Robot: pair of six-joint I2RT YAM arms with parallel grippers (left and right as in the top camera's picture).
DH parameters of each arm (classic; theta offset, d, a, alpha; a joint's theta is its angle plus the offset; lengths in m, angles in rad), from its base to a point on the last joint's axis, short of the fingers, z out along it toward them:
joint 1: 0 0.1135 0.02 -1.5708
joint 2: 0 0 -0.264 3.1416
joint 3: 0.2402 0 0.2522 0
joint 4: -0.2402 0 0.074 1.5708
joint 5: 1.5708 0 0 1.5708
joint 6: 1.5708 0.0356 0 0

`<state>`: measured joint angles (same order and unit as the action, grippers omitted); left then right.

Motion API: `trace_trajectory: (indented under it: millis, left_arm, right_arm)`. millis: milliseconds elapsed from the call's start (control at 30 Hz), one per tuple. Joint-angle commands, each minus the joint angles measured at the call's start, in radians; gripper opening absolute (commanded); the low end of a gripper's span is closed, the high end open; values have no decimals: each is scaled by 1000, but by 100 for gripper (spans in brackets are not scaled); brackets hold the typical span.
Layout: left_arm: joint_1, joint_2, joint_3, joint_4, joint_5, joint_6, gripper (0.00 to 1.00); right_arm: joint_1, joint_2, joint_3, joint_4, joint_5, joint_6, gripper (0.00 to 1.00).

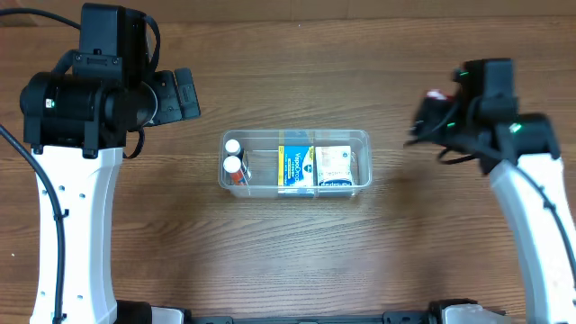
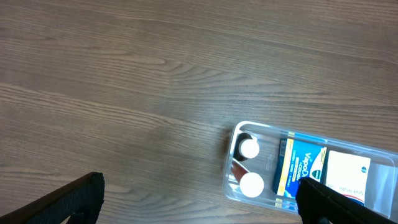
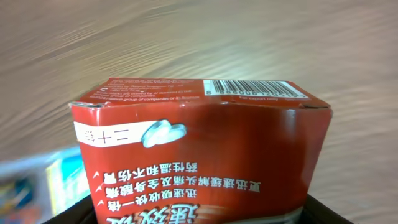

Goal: Pack container
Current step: 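Carry the red box over the container's right end and lower it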

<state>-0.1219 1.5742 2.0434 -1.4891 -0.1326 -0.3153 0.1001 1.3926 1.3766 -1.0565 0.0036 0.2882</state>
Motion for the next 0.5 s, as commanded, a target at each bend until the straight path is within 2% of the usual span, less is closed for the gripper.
trace_trajectory:
  millis: [0,167,467]
  left_arm:
    - [4,8,5,6,-9,-6,100]
    - [4,8,5,3,-9,-6,100]
    - [4,8,5,4,-9,-6,100]
  right_arm:
    - [184,3,18,-2,-14,23,69]
    - [354,86,17,4,-13,34,70]
    - [409,283,17,26,-13,79,71]
